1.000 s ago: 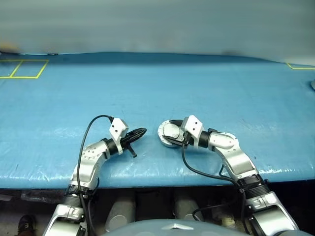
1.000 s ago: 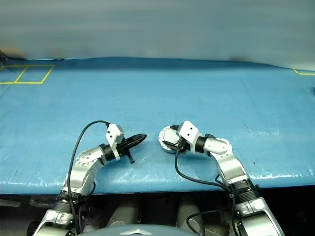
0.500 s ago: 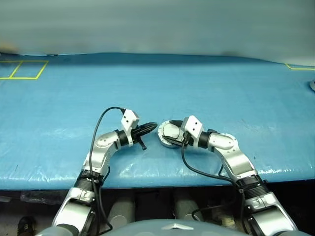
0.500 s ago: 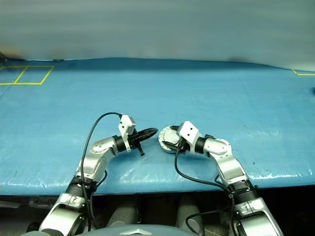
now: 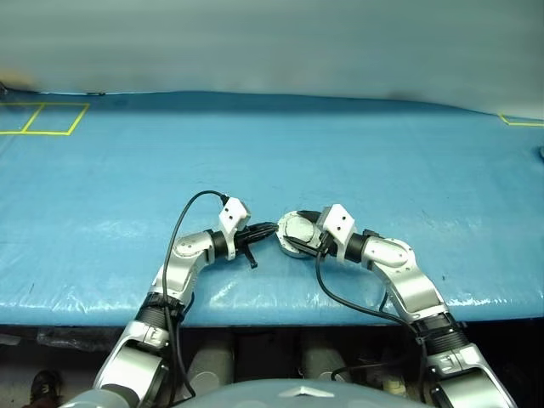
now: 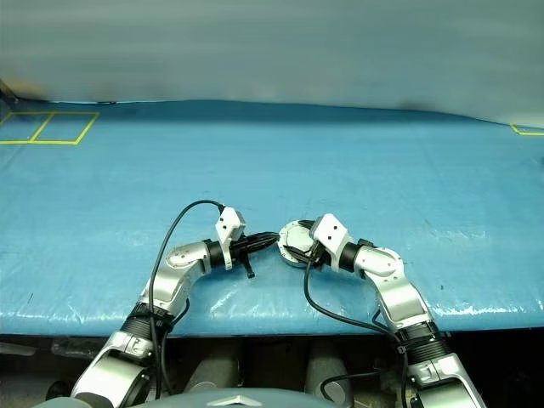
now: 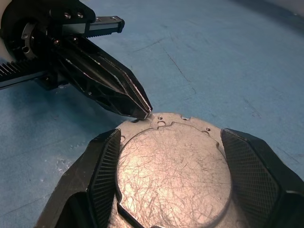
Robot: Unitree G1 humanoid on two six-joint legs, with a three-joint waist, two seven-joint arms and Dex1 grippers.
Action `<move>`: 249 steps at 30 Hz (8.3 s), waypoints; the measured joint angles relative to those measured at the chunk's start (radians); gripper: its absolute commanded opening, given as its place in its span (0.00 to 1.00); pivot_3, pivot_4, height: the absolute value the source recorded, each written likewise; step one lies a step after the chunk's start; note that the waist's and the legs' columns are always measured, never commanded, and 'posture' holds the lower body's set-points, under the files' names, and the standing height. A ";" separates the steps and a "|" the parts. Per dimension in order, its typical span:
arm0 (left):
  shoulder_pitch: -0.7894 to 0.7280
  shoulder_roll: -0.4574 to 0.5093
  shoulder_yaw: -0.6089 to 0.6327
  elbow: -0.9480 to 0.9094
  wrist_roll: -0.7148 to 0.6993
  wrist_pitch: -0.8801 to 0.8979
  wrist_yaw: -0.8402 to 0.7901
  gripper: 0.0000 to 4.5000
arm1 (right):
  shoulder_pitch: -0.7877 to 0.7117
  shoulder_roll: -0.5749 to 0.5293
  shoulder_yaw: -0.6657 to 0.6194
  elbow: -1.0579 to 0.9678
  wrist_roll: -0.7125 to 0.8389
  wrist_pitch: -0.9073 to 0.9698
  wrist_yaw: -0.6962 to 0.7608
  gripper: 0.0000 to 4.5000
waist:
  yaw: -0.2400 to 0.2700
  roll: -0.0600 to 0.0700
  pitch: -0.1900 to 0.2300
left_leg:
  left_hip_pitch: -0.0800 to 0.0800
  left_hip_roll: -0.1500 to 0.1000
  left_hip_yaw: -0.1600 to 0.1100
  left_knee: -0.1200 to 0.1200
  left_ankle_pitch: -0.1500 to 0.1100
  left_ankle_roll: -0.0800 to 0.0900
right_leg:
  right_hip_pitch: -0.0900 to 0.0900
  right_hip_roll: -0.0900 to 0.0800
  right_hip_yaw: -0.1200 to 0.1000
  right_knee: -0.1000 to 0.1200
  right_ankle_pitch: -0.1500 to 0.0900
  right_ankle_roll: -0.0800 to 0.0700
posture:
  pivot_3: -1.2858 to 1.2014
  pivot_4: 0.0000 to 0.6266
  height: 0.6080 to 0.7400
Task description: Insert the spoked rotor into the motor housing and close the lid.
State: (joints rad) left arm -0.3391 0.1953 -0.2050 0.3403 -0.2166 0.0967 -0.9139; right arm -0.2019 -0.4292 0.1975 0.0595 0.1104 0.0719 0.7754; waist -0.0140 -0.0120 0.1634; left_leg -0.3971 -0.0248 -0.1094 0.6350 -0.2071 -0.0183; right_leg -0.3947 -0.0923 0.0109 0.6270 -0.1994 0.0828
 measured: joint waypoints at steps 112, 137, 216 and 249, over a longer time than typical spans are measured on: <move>0.249 -0.213 0.253 -0.303 -0.554 0.429 0.155 1.00 | 0.070 0.392 -0.536 -0.096 0.964 0.701 -0.396 0.30 | -0.015 0.010 -0.001 | -0.016 -0.001 -0.002 -0.006 -0.001 0.001 | -0.015 0.001 -0.001 0.001 -0.005 0.001 | 0.52 0.24 1.00; 0.155 -0.261 0.350 -0.209 -0.756 0.532 0.190 1.00 | 0.022 0.408 -0.526 -0.187 1.190 0.728 -0.469 0.30 | -0.023 0.010 -0.001 | -0.016 -0.001 -0.002 -0.006 -0.001 0.001 | -0.015 0.001 -0.001 0.001 -0.005 0.001 | 0.52 0.24 1.00; -0.135 -0.151 0.765 0.188 -0.418 -0.198 0.917 0.99 | 0.059 0.214 -0.167 -0.017 0.293 0.235 -0.270 0.57 | -0.034 0.007 0.000 | -0.010 0.000 -0.001 -0.006 0.001 -0.001 | -0.012 0.003 0.003 0.002 0.002 0.007 | 0.52 0.24 1.00; 0.202 0.163 0.096 -0.267 -0.062 -0.079 0.184 1.00 | -0.011 0.049 -0.184 0.091 0.207 0.027 0.028 0.99 | -0.022 0.008 0.000 | -0.010 0.002 0.000 -0.006 0.002 -0.003 | -0.013 0.005 0.004 0.003 0.000 0.000 | 0.52 0.24 1.00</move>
State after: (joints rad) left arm -0.1370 0.3582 -0.1093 0.0732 -0.2789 0.0178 -0.7295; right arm -0.2132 -0.3801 0.0136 0.1506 0.3175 0.0987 0.8032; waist -0.0361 -0.0039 0.1630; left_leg -0.4075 -0.0229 -0.1089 0.6286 -0.2051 -0.0209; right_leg -0.4076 -0.0873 0.0146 0.6302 -0.1991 0.0829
